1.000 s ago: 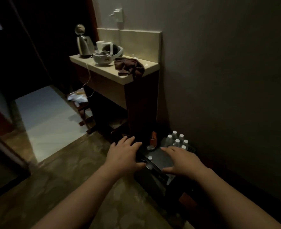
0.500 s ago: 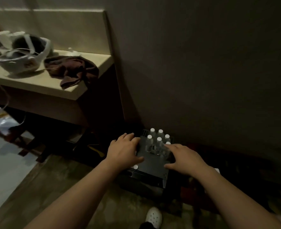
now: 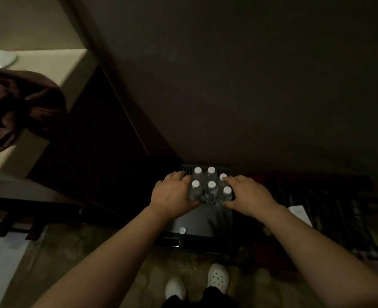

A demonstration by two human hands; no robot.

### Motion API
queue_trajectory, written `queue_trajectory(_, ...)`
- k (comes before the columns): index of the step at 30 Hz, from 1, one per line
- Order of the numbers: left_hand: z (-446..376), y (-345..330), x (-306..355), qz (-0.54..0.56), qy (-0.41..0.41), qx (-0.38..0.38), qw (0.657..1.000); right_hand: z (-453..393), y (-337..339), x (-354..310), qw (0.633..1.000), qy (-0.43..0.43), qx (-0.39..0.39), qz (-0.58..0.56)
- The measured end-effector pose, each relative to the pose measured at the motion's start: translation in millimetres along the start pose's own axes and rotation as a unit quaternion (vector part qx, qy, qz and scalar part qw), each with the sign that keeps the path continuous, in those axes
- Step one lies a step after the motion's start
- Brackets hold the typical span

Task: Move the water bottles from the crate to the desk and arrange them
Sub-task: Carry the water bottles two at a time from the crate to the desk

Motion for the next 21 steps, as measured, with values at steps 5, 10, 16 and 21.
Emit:
queue_trajectory(5,-55.5,-38.9,-30.2,0.014,-0.041,-0.031,0.999,-38.4,-45.7,4.7,0.999,-0.044,-0.006,-0.021)
queue_trajectory(10,-107.6,-96.5,-62.5,0.053,-0.058,-0.054,0.995,-73.2,-106.6,12.9,0.992,-0.118,0.000,-0.049)
queue_trajectory(16,-144.3,-160.2,-90.2,0.106,-0.051,-0.060,0.991,-100.3,-171.6,26.3,0.984,-0.150,0.042,-0.085)
queue_trajectory(21,-156.1,-197.0,-102.1,0.133,-0.042,-0.051,0.989,-116.4,-217.8,38.1,0.977,-0.159,0.100,-0.099)
Point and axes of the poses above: each hand's wrist, its own z-axis away from the middle knuckle, its own y-axis out of the back of the hand, x = y × z, the point moved 1 cm from there along -z, towards the middle knuckle, and after that the axes turned 11 degrees about z, right-handed, at the moved point
